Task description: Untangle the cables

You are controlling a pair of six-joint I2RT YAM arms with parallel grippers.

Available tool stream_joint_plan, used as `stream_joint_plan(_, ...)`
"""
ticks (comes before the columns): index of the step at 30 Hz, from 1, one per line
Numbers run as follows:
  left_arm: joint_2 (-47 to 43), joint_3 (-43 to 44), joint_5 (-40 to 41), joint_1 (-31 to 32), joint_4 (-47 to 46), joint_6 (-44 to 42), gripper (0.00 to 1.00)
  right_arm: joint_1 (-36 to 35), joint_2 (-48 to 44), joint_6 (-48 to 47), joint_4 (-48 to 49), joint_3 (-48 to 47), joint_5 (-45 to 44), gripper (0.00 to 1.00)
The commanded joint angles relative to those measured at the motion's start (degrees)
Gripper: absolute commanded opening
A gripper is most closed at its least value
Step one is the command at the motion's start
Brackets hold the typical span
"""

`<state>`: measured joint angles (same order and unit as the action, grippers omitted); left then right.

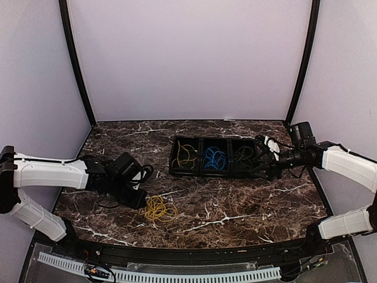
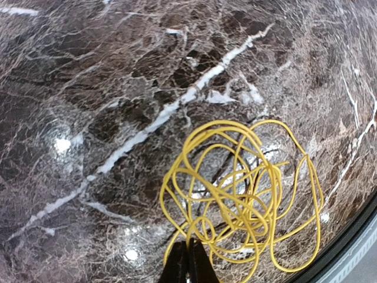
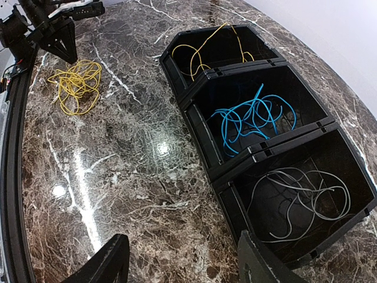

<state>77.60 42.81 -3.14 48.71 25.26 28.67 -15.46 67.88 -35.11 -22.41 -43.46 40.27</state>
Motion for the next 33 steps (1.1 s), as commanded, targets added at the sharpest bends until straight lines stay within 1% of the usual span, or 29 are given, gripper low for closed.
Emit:
stream_joint_plan(1, 1.0, 3.1, -2.3, 1.6, -1.2, -1.3, 0.0, 0.2, -0.8, -0.4, 0.5, -0.7, 0.3, 0.65)
stream_joint_plan(5, 1.6, 8.6, -3.6, 3.8, -0.5, -1.0, 0.0, 0.2, -0.9, -0.4, 0.5, -0.7, 0.6, 0.65)
stream_joint_plan(8, 1.6, 15.9, -4.1, 6.8, -0.2, -1.9, 0.0, 0.2, -1.5, -0.3, 0.5, -0.8, 1.5, 0.65)
stream_joint_plan(11, 2.2, 22.0, -4.7, 11.0, -1.8, -2.8, 0.0, 0.2, -3.8, -1.6, -2.2, -3.0, 6.4, 0.64)
stream_joint_plan(14, 3.3, 28.6, -7.1, 13.6, -4.0, -3.1, 0.0, 0.1, -9.8, 3.3, 2.6, -2.8, 10.0, 0.63)
stream_joint_plan(16, 3.9, 31.5, -7.6, 16.1, -5.3, -3.9, 0.0, -0.2, -10.1, 4.8, 3.1, -4.5, 11.9, 0.63)
stream_joint_plan(19, 4.6, 32.2, -7.9, 17.0, -8.6, -4.7, 0.0, -1.6, -6.2, 6.5, -0.6, -9.7, 15.0, 0.64)
stream_joint_plan(21, 5.0, 30.3, -6.5, 17.1, -10.6, -4.6, 0.0, -3.9, -4.2, 9.6, 1.3, -10.6, 15.3, 0.64)
stream_joint_plan(24, 6.1, 29.0, -3.2, 17.1, -11.8, -3.3, 0.0, -9.4, -1.1, 12.7, 5.6, -9.5, 12.7, 0.66)
stream_joint_plan(26, 6.4, 27.6, -1.7, 17.1, -13.7, -1.8, 0.0, -14.6, 1.8, 12.1, 6.8, -9.2, 11.1, 0.71)
stream_joint_plan(29, 5.9, 25.7, -0.2, 17.1, -16.4, 0.7, 0.0, -20.5, 7.7, 9.5, 4.9, -10.8, 10.1, 0.73)
stream_joint_plan(33, 4.1, 24.6, 1.6, 17.2, -17.8, 2.3, 0.0, -24.1, 15.0, 10.4, 7.2, -11.9, 12.0, 0.73)
